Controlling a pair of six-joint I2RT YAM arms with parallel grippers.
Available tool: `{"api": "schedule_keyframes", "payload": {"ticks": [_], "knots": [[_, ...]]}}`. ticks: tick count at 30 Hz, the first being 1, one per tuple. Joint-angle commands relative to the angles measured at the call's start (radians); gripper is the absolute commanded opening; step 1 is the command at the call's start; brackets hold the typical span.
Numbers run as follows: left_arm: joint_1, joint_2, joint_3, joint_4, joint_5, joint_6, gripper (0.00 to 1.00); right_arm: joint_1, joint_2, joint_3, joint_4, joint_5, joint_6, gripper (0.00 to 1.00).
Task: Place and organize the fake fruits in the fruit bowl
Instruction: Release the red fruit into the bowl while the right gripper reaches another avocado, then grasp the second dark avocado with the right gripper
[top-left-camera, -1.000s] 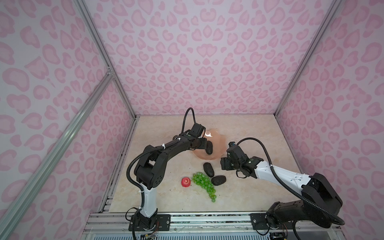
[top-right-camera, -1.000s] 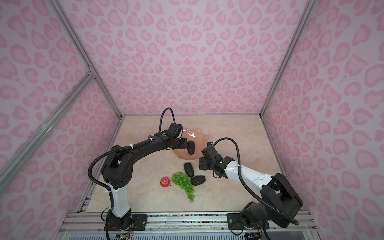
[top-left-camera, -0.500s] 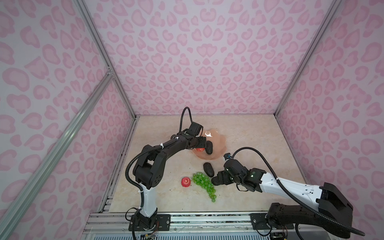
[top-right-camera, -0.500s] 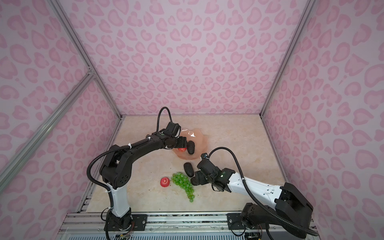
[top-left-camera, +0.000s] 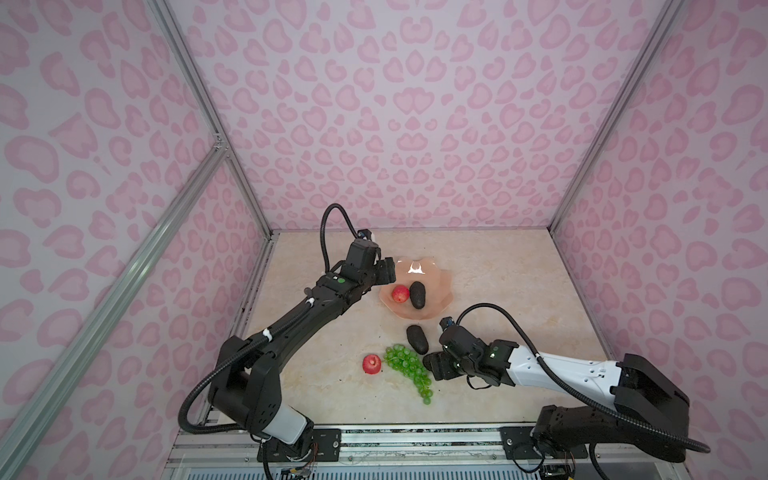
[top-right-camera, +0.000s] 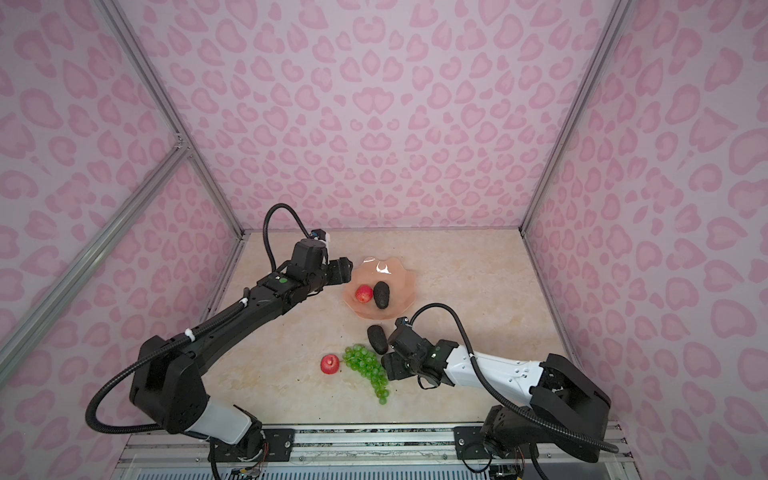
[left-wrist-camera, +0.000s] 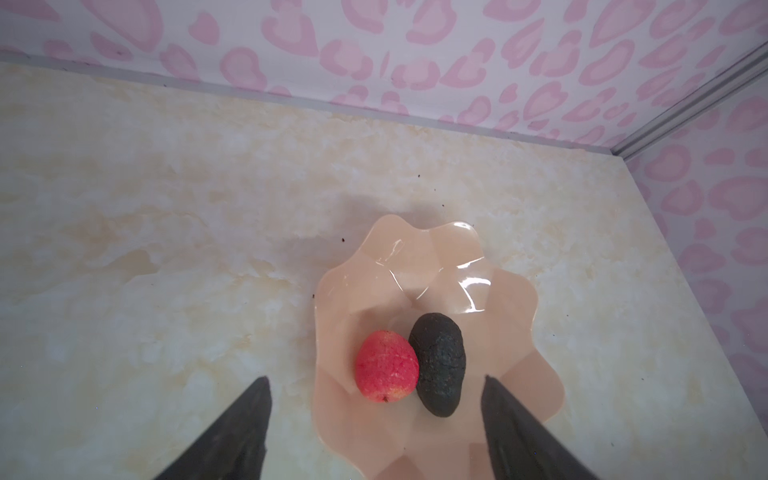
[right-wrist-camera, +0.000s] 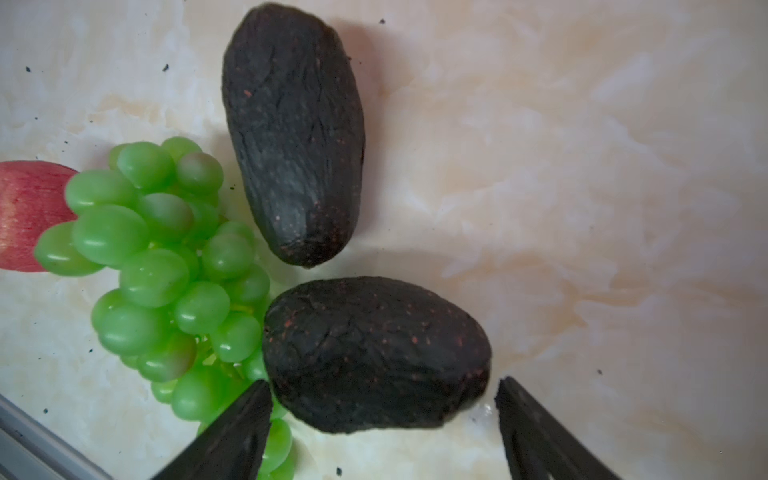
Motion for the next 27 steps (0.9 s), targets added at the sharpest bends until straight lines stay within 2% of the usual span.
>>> {"api": "schedule_keyframes", "payload": {"ticks": [1, 10, 17, 21, 24, 27], "knots": [[0.015, -0.088, -0.059, 0.053, -0.083, 0.021, 0.83, -0.002, 0.038, 0.019, 0.023, -0.044, -0.006, 0.86], [0.049, -0.204, -0.153, 0.026, -0.096, 0.007, 0.85, -0.066, 0.130, 0.067, 0.071, -0.089, -0.009, 0.85], [0.054, -0.213, -0.163, 0.026, -0.094, 0.003, 0.85, -0.071, 0.186, 0.112, 0.047, -0.036, -0.035, 0.82], [0.054, -0.206, -0.162, 0.022, -0.088, 0.006, 0.85, -0.070, 0.171, 0.126, 0.005, 0.013, -0.129, 0.84], [0.056, -0.208, -0.168, 0.021, -0.091, 0.009, 0.85, -0.068, 0.115, 0.130, -0.043, 0.071, -0.259, 0.89], [0.058, -0.208, -0.173, 0.022, -0.092, 0.010, 0.85, -0.072, 0.099, 0.156, -0.084, 0.072, -0.401, 0.91]]}}
